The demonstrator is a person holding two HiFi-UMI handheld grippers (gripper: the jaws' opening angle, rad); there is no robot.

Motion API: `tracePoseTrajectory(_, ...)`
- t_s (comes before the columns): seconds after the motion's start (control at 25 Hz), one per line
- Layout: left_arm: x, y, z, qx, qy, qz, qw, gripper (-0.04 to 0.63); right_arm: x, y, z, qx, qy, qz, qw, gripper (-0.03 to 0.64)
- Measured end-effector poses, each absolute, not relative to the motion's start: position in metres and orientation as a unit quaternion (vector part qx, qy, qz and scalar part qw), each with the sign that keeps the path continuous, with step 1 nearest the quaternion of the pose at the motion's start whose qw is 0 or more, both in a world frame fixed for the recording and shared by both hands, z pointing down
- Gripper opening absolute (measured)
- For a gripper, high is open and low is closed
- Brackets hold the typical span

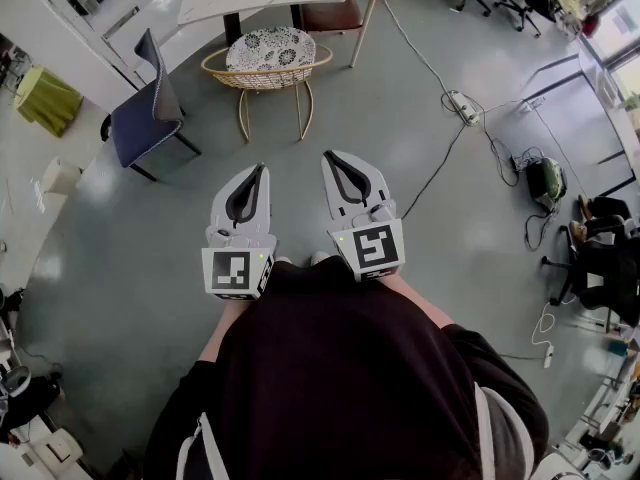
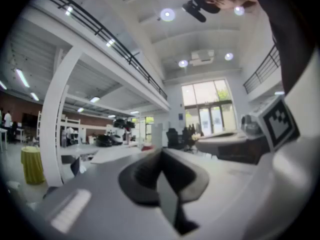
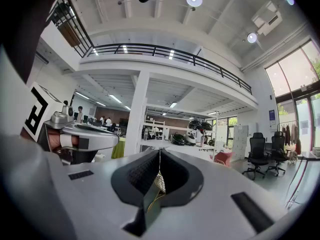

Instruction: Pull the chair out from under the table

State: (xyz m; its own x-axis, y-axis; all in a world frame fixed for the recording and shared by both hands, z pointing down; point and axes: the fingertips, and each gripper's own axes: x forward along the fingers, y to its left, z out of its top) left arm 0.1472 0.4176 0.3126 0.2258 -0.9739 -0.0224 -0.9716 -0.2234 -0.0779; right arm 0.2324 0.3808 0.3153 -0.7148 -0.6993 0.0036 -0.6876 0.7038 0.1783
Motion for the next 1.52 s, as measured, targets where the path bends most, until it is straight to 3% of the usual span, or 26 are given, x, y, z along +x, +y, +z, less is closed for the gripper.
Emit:
tracePoseTrajectory(0.6, 0.116, 0.365, 0.333, -0.770, 0.638, -0.004, 0.034, 0.006, 0.221, 0.322, 0.327, 0.372, -0.925, -0.067, 0.023, 0.025)
tracePoseTrajectory(1.04, 0.023, 0.198, 0.343, -0.788, 0.614, 0.008, 0.041, 0.006, 0.114, 0.156, 0.336, 0.379, -0.921, -0.091, 0.010, 0.025)
tracePoseTrajectory(1.52, -0.063, 0.047, 0.375, -0.811, 0.584, -0.036, -0.011, 0.006, 0.045, 0.018, 0.385, 0.391, -0.916, -0.042, 0.079, 0.025)
